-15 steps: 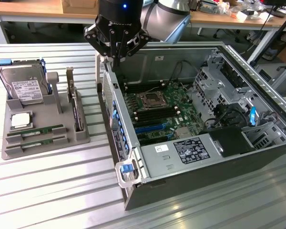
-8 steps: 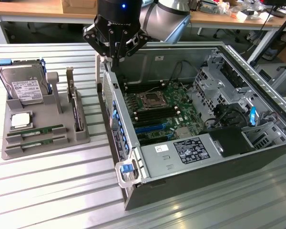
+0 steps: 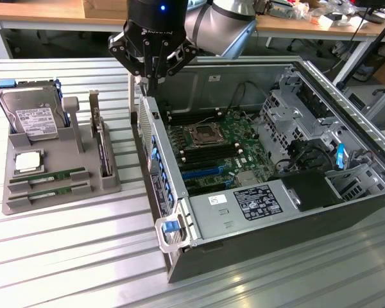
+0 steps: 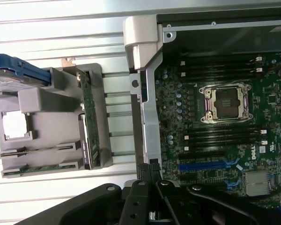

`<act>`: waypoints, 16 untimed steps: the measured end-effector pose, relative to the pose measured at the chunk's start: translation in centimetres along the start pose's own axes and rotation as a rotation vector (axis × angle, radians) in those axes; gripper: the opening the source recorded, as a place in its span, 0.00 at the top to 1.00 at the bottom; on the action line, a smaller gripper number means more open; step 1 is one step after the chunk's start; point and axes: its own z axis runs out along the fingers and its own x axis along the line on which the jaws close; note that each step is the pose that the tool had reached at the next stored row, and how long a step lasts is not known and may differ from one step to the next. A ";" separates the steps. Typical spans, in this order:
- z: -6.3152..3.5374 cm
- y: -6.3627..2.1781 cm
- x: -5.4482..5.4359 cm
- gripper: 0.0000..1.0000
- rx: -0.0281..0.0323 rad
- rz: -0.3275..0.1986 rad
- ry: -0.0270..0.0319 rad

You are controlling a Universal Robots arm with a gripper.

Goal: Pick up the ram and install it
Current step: 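Reach for the ram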

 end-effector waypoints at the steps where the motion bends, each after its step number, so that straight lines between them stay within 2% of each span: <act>1: 0.00 0.00 0.0 0.89 0.0000 0.000 0.0000; 16: -0.01 -0.04 0.4 0.89 0.0000 0.000 0.0000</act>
